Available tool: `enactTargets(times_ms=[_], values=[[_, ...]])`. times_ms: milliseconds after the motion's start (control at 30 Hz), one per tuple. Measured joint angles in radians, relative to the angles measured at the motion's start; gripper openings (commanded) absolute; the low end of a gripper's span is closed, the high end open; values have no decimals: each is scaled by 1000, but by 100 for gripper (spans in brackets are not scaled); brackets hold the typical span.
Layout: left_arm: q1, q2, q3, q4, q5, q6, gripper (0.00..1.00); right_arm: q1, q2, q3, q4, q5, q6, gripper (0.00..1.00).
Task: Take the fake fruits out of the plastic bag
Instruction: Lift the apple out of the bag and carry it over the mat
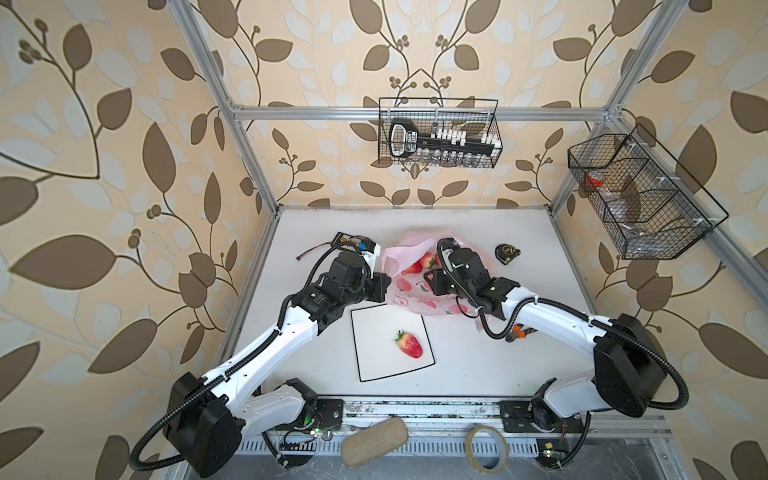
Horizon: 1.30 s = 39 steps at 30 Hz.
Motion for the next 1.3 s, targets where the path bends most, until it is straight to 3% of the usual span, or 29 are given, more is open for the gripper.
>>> enactTargets(times_ms=[200,467,733,967,1200,1300], values=[[0,41,21,3,-9,0,0,2,-36,-90,29,-97,-189,24],[0,66,53,2,-48,-1,0,21,-145,-87,8,-229,-447,24],[0,93,92,-7,-53,-1,0,277,-152,-84,-47,-263,-586,26],[0,93,92,-19,-53,-1,0,455,9,-67,-45,-238,-631,27],[0,93,92,-29,-53,-1,0,470,183,-44,-19,-190,-668,30],[0,93,92,-31,-53,-1,0,470,234,-26,-3,-184,-677,39]])
